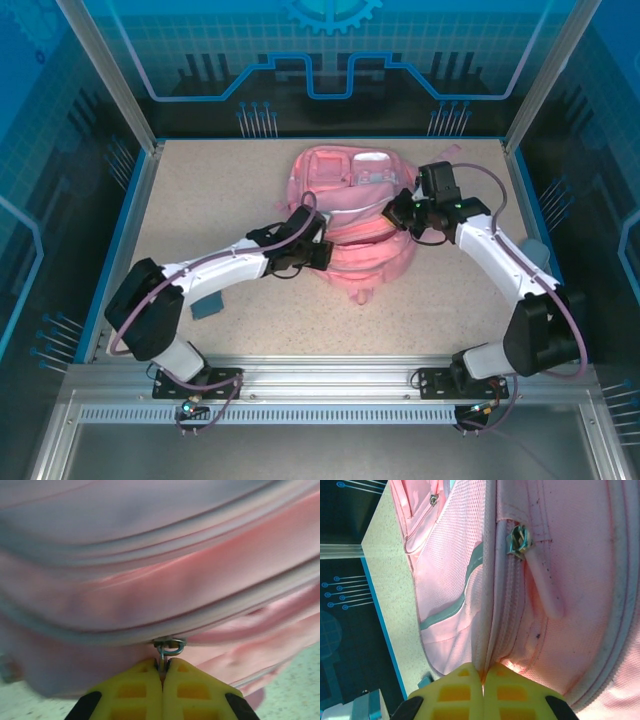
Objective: Pack the student bag
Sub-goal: Unzip the student bag at the top-center of the table.
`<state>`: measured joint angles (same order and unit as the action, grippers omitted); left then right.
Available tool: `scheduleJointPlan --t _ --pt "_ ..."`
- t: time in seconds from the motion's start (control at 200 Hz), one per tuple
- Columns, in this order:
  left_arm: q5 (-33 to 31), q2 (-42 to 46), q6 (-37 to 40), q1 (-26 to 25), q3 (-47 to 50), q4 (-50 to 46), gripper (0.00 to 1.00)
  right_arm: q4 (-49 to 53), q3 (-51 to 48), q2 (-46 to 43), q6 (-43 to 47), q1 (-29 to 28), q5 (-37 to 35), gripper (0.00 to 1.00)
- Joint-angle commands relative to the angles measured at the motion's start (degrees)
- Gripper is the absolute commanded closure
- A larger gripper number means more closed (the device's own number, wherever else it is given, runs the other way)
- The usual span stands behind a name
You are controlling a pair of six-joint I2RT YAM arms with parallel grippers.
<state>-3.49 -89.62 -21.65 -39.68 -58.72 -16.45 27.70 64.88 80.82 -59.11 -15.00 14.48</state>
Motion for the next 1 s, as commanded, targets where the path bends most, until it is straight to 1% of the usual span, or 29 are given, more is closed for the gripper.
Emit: scheduleJointPlan --t 0.0,0.08,0.12,0.135,0.2,0.245,0.265,0.305,0.37,0.47,0.655,0.77,0.915,0.995 --pt "-3.63 3.09 4.35 3.68 3.18 -1.19 1.00 1.43 -0.35 -2.64 3.47 2.62 -2.18 1.00" --pt "-2.36 4.01 6.36 4.69 2.92 0.08 1.00 1.11 -1.06 -2.63 4.06 3.34 -1.81 1.00" --pt "-0.31 4.24 7.54 4.54 2.05 0.56 1.00 0.70 -1.23 -2.50 4.41 3.36 -0.71 1.00" --pt "0.66 4.40 7.98 4.31 1.77 0.98 1.00 0.61 -1.25 -2.36 4.51 3.36 -0.18 0.98" --pt "2.24 5.09 9.41 2.28 0.96 2.87 1.00 0.42 -1.42 -1.81 4.37 2.67 2.40 0.83" --pt "3.43 5.41 10.68 0.51 0.42 4.27 1.00 0.59 -1.79 -1.64 3.54 1.63 3.01 0.66" --pt "3.82 5.49 11.16 -0.16 0.18 4.79 1.00 0.53 -2.05 -1.76 3.09 1.03 3.01 0.60" --pt "4.61 5.51 11.62 -1.52 -0.12 5.90 1.00 0.26 -2.58 -1.87 2.02 -0.23 2.92 0.54" --pt "5.54 5.58 11.54 -3.08 -0.15 7.79 1.00 -0.24 -3.71 -1.77 -0.68 -2.30 2.64 0.53" --pt "5.90 5.26 10.77 -4.57 -0.04 9.90 1.00 -1.32 -5.20 -1.08 -4.80 -4.40 3.03 0.54" --pt "6.15 4.20 10.58 -5.76 -0.06 10.39 1.00 -0.47 -5.20 0.14 -7.56 -5.80 1.44 0.56" --pt "5.41 4.02 10.40 -5.76 0.01 9.97 1.00 0.99 -6.05 -0.97 -9.35 -6.31 -1.15 0.52" --pt "4.71 3.99 10.45 -5.76 0.27 9.81 1.00 3.39 -8.64 -4.95 -11.95 -7.07 -7.67 0.44" --pt "4.55 4.10 10.66 -5.78 0.29 9.72 1.00 3.34 -10.37 -6.14 -13.01 -7.14 -9.02 0.42"
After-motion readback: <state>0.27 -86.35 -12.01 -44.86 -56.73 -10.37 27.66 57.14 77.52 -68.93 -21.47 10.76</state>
